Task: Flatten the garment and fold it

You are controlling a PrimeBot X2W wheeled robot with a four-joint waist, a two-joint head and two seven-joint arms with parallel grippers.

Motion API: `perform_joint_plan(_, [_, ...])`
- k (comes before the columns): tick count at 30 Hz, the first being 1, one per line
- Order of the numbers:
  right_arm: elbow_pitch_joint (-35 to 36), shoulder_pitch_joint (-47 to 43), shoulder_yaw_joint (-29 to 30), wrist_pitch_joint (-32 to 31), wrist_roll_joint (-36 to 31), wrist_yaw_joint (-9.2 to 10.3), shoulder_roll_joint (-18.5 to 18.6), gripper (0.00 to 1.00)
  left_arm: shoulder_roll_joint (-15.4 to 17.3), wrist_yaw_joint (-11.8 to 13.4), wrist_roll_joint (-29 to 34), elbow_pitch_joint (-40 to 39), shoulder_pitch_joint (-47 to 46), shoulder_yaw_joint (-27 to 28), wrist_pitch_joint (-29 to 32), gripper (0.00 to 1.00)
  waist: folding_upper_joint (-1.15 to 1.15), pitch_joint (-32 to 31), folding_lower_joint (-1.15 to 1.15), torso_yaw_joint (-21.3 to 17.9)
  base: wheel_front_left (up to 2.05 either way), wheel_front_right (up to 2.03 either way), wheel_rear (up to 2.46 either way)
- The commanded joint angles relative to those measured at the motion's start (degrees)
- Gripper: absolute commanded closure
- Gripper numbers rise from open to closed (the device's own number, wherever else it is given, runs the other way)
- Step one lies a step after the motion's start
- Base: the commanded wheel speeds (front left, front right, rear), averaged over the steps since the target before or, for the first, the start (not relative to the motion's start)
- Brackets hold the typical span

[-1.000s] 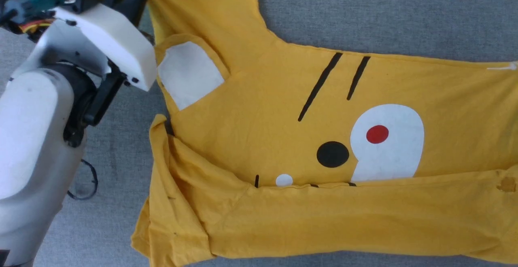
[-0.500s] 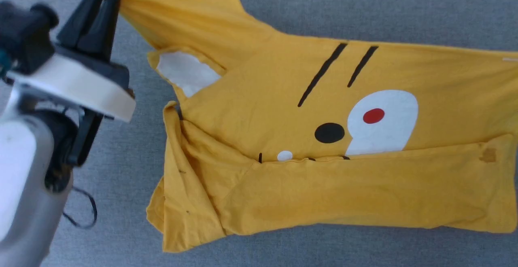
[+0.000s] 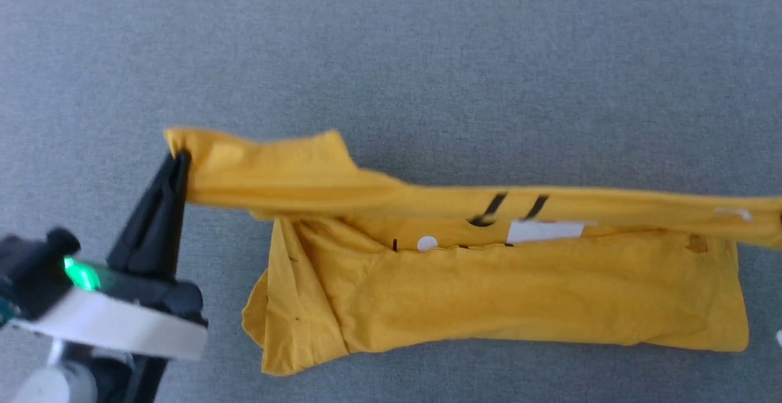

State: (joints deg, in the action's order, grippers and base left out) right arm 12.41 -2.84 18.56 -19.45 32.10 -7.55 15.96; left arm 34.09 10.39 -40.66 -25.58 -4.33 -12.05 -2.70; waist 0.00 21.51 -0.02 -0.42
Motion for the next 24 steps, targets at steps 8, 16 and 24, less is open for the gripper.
perform_joint_plan(8, [-1.7, -6.2, 0.4, -0.2, 1.1, 0.06, -2.3, 1.0, -2.0, 0.4, -4.8, 3.1, 12.0, 0.4, -2.0, 1.0, 0.0, -0.9, 0.02, 0.5, 0.0, 0.0, 0.0])
perform_joint_plan(16, [-4.8, -6.2, -2.0, -1.9, -0.2, 0.06, -2.1, 1.0, -3.3, -0.7, -3.3, 10.5, 9.8, -4.3, -0.4, 1.0, 0.0, -0.8, 0.02, 0.6, 0.0, 0.0, 0.0])
perform_joint_plan(24, [-7.8, -2.9, -4.1, -2.2, -1.3, 0.06, -1.7, 0.0, -6.2, -1.5, -0.5, 16.8, 2.1, -8.4, 0.4, 0.0, 0.0, -0.9, 0.02, 0.2, 0.0, 0.0, 0.0])
